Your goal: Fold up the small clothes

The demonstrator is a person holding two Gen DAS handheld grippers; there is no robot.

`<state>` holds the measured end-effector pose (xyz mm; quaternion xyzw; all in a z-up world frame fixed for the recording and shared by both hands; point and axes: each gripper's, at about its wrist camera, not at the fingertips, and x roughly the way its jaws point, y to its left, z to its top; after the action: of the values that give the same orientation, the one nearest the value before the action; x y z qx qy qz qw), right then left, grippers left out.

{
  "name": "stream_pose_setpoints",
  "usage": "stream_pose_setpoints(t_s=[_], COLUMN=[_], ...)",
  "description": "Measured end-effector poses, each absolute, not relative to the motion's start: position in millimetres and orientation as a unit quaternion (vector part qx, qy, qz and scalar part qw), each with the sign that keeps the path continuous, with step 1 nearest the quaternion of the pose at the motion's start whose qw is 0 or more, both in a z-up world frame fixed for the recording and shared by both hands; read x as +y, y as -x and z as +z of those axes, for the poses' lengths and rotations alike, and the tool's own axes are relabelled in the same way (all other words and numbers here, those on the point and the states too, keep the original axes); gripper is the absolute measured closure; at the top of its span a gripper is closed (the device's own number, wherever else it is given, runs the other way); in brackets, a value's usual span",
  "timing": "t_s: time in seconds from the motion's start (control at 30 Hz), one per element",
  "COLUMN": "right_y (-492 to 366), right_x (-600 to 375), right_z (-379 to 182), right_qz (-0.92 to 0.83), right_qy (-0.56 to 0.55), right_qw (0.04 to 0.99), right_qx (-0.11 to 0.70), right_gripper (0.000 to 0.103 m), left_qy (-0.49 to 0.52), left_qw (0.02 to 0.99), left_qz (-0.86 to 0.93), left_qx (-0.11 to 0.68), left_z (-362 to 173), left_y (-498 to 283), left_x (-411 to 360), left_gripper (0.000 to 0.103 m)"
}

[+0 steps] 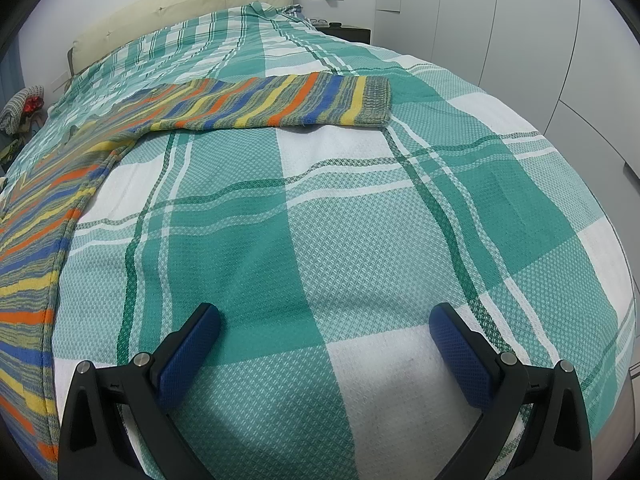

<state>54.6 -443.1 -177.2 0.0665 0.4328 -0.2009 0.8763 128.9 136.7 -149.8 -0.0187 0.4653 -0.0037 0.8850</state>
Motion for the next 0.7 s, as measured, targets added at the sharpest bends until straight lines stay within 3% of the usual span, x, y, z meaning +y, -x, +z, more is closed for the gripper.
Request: stream_pose_setpoints(t_s=[0.5,0.7], right_y=[-56,-77], right_x=[-443,-470], right_z=[-175,-150], right_qz=[-0.203,-0.14], right_qy=[-0.064,-0.098], right_qw=[0.875,0.848], right_qx=[0.435,0.502], right_gripper=[0.0,0.001], left_qy=[0.039,0.049], left_qw=[0.892,0.897], left_qz=[0.016,0.021], left_qx=[0.45,0.44], left_z=[-144,-141], left_y=[-129,-129], left_x=[148,155], left_gripper=[0.001,0.001])
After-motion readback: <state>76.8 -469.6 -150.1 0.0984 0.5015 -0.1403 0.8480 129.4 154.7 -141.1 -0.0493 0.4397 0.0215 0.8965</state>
